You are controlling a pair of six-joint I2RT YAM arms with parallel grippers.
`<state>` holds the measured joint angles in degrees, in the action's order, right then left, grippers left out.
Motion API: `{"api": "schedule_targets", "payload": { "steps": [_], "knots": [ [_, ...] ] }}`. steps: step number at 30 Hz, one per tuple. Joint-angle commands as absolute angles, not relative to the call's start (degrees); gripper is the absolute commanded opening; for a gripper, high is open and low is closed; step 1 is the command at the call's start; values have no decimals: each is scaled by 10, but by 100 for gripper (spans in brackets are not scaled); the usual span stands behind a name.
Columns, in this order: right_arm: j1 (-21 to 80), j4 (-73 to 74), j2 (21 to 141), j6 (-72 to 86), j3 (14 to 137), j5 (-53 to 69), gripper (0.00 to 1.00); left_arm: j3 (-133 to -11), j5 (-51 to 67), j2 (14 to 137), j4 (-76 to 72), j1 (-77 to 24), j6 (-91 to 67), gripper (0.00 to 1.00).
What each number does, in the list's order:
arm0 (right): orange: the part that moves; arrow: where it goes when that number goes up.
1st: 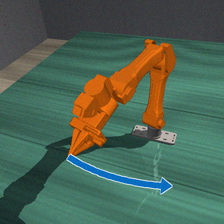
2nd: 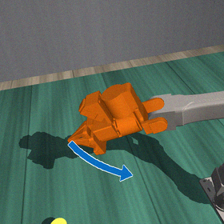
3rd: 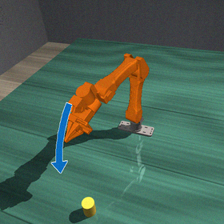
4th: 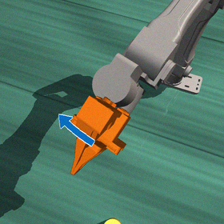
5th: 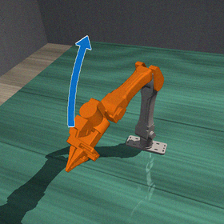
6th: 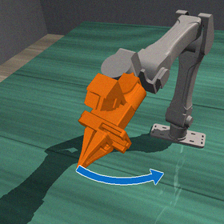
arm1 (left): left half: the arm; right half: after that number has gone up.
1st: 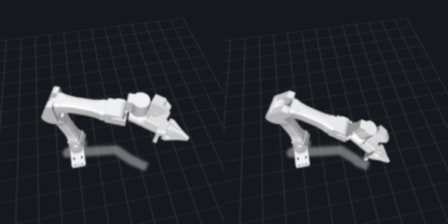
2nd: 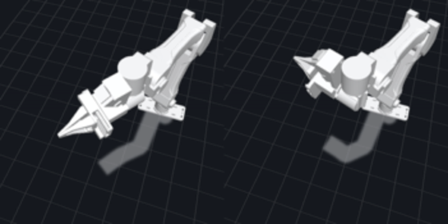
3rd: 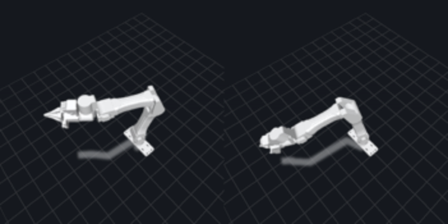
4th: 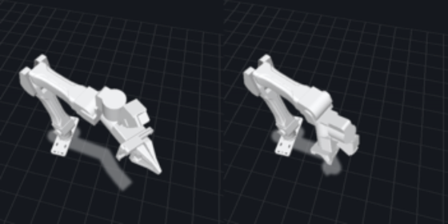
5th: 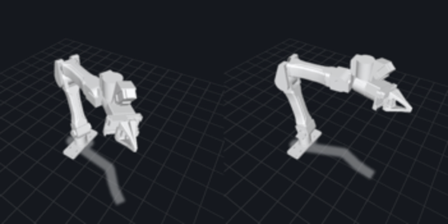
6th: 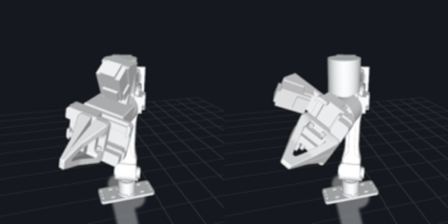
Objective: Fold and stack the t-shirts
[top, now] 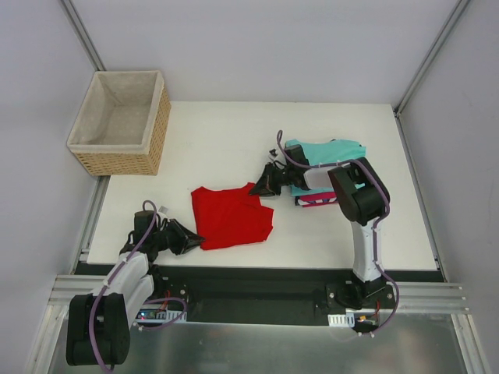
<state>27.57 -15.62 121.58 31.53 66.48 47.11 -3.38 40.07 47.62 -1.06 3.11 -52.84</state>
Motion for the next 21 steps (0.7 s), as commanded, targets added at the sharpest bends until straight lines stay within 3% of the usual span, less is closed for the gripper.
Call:
{"api": "schedule_targets", "payload": {
  "steps": [1,3,6,21],
  "knots": [
    [288,-161,1213,308,669,458,1,2,390,483,2,40,-504,12],
    [290,-158,1204,307,667,450,1,2,390,485,2,40,-503,12],
    [295,-158,1192,303,664,442,1,-14,402,488,-15,40,-502,0],
    [303,-58,1103,255,711,415,1,-91,434,475,-18,40,-511,0]
  ]
}}
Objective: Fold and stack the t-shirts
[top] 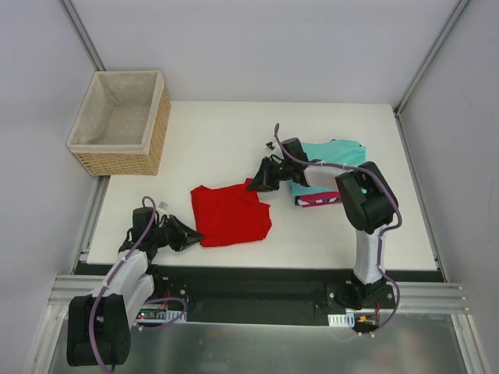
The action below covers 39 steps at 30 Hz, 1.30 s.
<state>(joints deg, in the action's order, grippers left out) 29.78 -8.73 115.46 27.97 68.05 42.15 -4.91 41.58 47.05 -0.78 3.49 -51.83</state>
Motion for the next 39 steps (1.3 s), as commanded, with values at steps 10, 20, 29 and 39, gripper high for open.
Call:
{"api": "schedule_targets", "payload": {
  "steps": [10,20,29,39],
  "knots": [
    [299,-5,1073,230,744,403,1,-185,452,528,-18,40,-498,0],
    [268,37,1035,216,767,396,1,-266,455,601,-29,15,-498,0],
    [211,63,998,216,783,408,1,-331,403,692,-105,-105,-546,0],
    [138,91,963,210,798,423,1,-442,375,822,-162,-206,-577,0]
  ]
}}
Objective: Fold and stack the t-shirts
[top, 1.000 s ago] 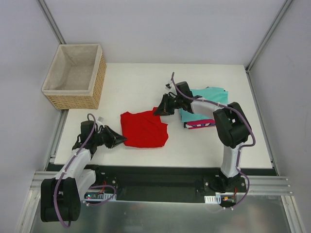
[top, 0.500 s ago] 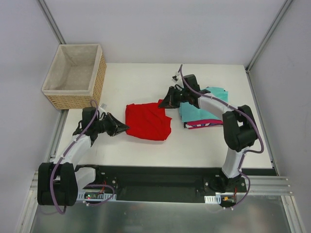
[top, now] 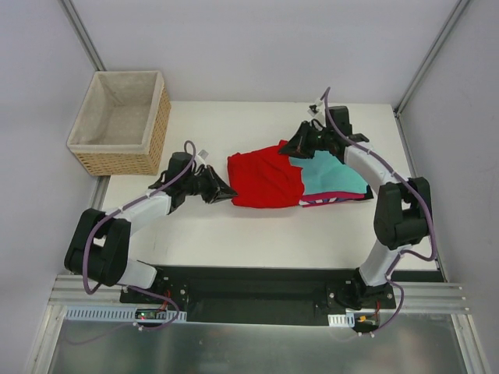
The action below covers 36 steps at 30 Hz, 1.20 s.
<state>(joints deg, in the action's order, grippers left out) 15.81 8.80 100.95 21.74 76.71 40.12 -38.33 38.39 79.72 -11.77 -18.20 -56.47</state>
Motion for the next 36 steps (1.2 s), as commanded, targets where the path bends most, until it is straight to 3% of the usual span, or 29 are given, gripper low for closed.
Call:
{"api": "schedule_targets", "payload": {
  "steps": [1,36],
  "knots": [
    [128,94,961,211,798,424,1,-450,375,837,-164,-215,-580,0],
    [-45,84,862,228,756,452,1,-811,429,1138,-140,-352,-589,0]
  ]
}}
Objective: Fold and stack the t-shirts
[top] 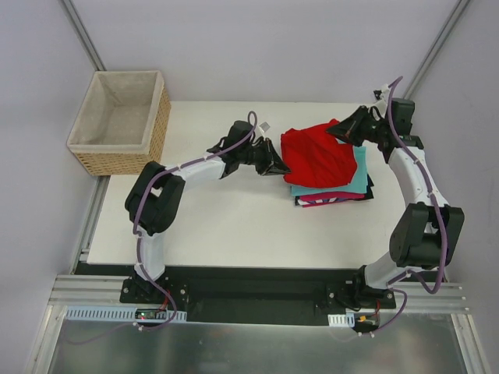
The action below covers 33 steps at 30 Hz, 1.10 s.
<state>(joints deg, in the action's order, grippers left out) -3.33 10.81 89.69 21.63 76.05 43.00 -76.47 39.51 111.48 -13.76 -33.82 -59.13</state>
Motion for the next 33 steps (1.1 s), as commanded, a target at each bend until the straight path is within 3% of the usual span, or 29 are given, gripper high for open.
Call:
{"api": "schedule_targets", "payload": {
  "steps": [1,33],
  "knots": [
    [-47,83,863,229,755,452,1,-816,431,1143,-140,-353,-589,0],
    [-119,18,901,255,708,457,1,-864,450,1216,-128,-359,-584,0]
  ]
}}
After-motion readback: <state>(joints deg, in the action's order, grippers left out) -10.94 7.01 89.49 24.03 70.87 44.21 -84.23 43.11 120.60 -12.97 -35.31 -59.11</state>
